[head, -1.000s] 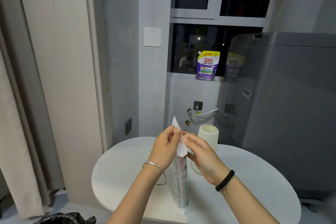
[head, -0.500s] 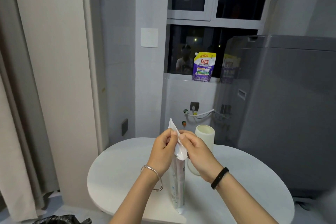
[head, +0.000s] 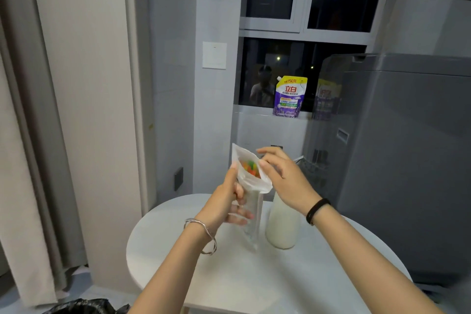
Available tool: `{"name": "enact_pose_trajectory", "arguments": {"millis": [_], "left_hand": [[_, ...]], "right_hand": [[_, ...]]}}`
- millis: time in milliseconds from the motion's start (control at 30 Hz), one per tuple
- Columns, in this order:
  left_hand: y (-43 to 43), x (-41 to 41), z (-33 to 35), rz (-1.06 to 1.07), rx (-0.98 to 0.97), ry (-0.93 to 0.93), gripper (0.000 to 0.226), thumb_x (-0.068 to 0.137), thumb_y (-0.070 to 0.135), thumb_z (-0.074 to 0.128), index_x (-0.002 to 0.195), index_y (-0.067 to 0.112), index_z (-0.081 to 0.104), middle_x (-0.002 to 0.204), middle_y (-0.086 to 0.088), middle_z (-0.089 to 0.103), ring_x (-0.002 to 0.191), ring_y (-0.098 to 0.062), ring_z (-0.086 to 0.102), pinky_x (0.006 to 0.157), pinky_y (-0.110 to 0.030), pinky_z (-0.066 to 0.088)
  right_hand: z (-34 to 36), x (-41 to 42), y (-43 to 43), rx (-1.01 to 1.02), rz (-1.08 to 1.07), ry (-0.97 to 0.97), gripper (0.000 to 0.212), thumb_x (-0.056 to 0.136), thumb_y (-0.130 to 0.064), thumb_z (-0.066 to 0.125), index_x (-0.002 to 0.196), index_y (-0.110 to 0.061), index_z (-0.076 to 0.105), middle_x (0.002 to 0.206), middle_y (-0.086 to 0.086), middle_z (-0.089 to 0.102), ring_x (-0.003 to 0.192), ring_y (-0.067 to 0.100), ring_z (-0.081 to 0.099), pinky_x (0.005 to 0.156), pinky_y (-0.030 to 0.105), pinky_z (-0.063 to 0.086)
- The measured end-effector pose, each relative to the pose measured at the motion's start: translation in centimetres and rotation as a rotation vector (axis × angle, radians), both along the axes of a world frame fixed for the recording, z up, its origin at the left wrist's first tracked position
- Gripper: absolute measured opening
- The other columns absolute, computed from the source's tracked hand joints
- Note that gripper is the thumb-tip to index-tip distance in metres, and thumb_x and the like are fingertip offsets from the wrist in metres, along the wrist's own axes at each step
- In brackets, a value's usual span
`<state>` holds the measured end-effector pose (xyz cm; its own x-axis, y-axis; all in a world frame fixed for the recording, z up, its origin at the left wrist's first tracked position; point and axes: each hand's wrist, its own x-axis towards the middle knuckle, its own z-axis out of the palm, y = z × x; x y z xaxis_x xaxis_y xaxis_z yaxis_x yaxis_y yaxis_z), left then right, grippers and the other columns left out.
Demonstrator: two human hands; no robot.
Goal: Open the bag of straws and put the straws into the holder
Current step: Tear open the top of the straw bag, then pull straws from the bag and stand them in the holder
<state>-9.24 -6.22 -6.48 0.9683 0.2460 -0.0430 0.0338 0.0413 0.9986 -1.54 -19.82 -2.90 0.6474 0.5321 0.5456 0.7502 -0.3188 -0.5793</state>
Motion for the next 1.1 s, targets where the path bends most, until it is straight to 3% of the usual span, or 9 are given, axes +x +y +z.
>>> {"name": "enact_pose_trajectory", "arguments": {"millis": [100, 200, 367, 567, 667, 767, 900, 967, 1100], "left_hand": [[0.8, -0.5, 0.2, -0.173, -0.335, 0.190, 0.093, 0.074, 0.087, 0.018, 0.097, 0.006, 0.058, 0.094, -0.010, 0.074, 0.079, -0.035, 0.074, 0.061, -0.037, 0.060], [1.4, -0.5, 0.5, -0.350, -0.813, 0.175, 0.112, 0.072, 0.088, 0.028, 0.133, -0.003, 0.045, 0.129, -0.027, 0.060, 0.113, -0.041, 0.062, 0.086, -0.049, 0.055], [1.4, 0.4, 2.1, -0.378, -1.186, 0.025, 0.097, 0.074, 0.073, 0.056, 0.138, 0.002, 0.045, 0.134, -0.029, 0.054, 0.121, -0.047, 0.053, 0.097, -0.057, 0.046], [-0.1, 1.7, 2.2, -0.381, -1.228, 0.033, 0.089, 0.069, 0.061, 0.068, 0.129, -0.002, 0.049, 0.130, -0.028, 0.056, 0.123, -0.040, 0.053, 0.098, -0.058, 0.043], [-1.3, 2.4, 1.9, -0.304, -1.248, 0.013, 0.070, 0.069, 0.039, 0.075, 0.125, 0.002, 0.054, 0.123, -0.020, 0.062, 0.113, -0.032, 0.059, 0.098, -0.046, 0.048], [-2.6, 3.4, 0.7, -0.154, -1.208, -0.132, 0.058, 0.074, 0.026, 0.074, 0.125, 0.007, 0.056, 0.120, -0.017, 0.066, 0.112, -0.029, 0.063, 0.091, -0.042, 0.054], [-4.2, 5.1, -1.9, 0.149, -0.729, -0.304, 0.062, 0.082, 0.023, 0.072, 0.137, 0.013, 0.046, 0.125, -0.008, 0.066, 0.113, -0.022, 0.064, 0.093, -0.037, 0.054], [-4.5, 5.6, -3.2, 0.291, -0.509, -0.310, 0.076, 0.074, 0.021, 0.079, 0.139, 0.017, 0.040, 0.128, -0.004, 0.064, 0.113, -0.019, 0.064, 0.097, -0.037, 0.052], [-4.5, 5.6, -5.3, 0.232, -0.272, -0.333, 0.071, 0.066, 0.017, 0.086, 0.128, 0.016, 0.052, 0.115, 0.000, 0.071, 0.098, -0.007, 0.070, 0.075, -0.016, 0.056]], "right_hand": [[1.8, 0.3, 0.6, -0.055, 0.025, -0.140, 0.028, 0.097, -0.023, 0.045, 0.088, -0.004, 0.065, 0.130, -0.001, 0.049, 0.103, 0.005, 0.052, 0.091, 0.025, 0.045], [3.0, 0.5, 0.7, -0.068, 0.021, -0.289, 0.028, 0.096, -0.025, 0.046, 0.086, -0.006, 0.064, 0.131, -0.004, 0.048, 0.096, 0.008, 0.056, 0.086, 0.030, 0.048], [3.2, -0.1, 0.2, -0.142, -0.035, -0.621, 0.024, 0.093, -0.020, 0.052, 0.082, -0.001, 0.063, 0.127, 0.009, 0.055, 0.090, 0.020, 0.062, 0.074, 0.038, 0.056], [0.8, -0.1, -1.2, -0.116, -0.169, -0.894, 0.029, 0.089, -0.024, 0.050, 0.076, -0.003, 0.066, 0.103, 0.017, 0.068, 0.079, 0.027, 0.067, 0.060, 0.035, 0.057], [-0.3, 0.1, -1.0, 0.101, -0.179, -0.560, 0.020, 0.091, -0.019, 0.055, 0.085, -0.004, 0.068, 0.105, 0.011, 0.063, 0.094, 0.021, 0.062, 0.079, 0.032, 0.052], [-1.8, -0.5, 0.1, 0.481, -0.165, 0.057, 0.015, 0.094, -0.027, 0.051, 0.101, -0.020, 0.062, 0.115, 0.002, 0.056, 0.109, 0.008, 0.054, 0.096, 0.026, 0.043], [-3.2, -0.9, 1.3, 0.850, 0.074, 0.945, 0.046, 0.089, -0.047, 0.051, 0.121, -0.014, 0.060, 0.120, 0.009, 0.067, 0.112, 0.022, 0.062, 0.102, 0.041, 0.045], [-4.2, -0.4, 1.3, 0.941, 0.050, 1.068, 0.048, 0.092, -0.043, 0.048, 0.119, -0.006, 0.062, 0.118, 0.013, 0.068, 0.111, 0.026, 0.063, 0.103, 0.043, 0.044], [-6.1, -0.1, 1.2, 1.105, 0.049, 1.194, 0.044, 0.097, -0.039, 0.040, 0.121, -0.007, 0.058, 0.128, 0.019, 0.060, 0.114, 0.030, 0.059, 0.083, 0.041, 0.053]]}}
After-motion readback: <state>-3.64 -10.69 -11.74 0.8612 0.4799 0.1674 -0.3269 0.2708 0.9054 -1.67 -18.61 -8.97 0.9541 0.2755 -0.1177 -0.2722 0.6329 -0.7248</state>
